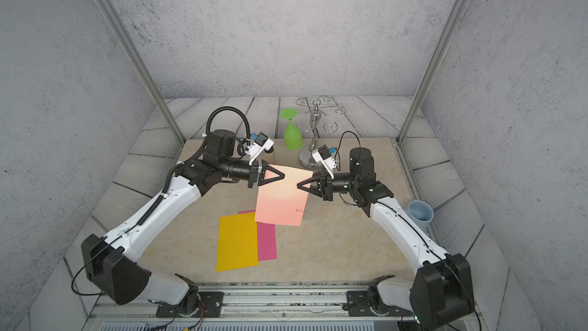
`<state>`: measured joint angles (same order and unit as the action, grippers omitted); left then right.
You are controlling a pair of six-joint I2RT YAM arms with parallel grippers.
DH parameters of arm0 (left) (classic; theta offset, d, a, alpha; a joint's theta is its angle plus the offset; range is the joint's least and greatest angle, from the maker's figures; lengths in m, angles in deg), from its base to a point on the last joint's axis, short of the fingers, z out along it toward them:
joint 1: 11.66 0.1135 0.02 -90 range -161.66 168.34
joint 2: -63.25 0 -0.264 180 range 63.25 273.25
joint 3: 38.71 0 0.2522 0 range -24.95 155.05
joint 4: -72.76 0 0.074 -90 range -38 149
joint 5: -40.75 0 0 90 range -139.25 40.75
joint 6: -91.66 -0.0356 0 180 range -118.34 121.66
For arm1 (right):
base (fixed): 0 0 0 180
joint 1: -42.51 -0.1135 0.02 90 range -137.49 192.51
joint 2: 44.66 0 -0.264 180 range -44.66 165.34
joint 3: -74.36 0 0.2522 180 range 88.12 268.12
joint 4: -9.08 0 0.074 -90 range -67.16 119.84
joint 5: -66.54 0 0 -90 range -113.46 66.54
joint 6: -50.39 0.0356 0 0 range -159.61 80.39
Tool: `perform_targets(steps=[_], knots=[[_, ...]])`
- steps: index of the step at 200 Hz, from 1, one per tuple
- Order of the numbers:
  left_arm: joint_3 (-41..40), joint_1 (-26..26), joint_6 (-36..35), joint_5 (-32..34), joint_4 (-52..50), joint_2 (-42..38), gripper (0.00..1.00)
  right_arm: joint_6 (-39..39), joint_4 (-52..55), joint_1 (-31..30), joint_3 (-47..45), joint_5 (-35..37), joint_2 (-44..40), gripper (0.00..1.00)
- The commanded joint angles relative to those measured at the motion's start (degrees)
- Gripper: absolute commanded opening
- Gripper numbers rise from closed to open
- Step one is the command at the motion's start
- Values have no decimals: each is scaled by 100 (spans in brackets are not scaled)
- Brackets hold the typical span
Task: Unclip the paperclips from the documents
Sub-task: Adjust the document.
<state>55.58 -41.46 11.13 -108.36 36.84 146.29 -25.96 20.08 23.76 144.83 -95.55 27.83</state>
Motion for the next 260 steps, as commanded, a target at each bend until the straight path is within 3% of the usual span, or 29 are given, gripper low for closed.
perform_targets(steps=[1, 70, 105, 126, 260], knots=[[46, -34, -128, 33, -56, -80, 0, 93, -54, -24, 161, -77, 142, 5], [5, -34, -105, 105, -44, -139, 0, 251, -117, -16, 192, -22, 142, 0], [-87, -17, -14, 115, 47, -190, 17, 157, 59, 29, 259, 92, 110, 0], [-245, -15, 110, 53, 246, -277, 22, 171, 101, 76, 314, 125, 103, 0], [-975, -17, 415, -251, 667, -464, 27, 689, -179, 586, 504, 391, 169, 0]])
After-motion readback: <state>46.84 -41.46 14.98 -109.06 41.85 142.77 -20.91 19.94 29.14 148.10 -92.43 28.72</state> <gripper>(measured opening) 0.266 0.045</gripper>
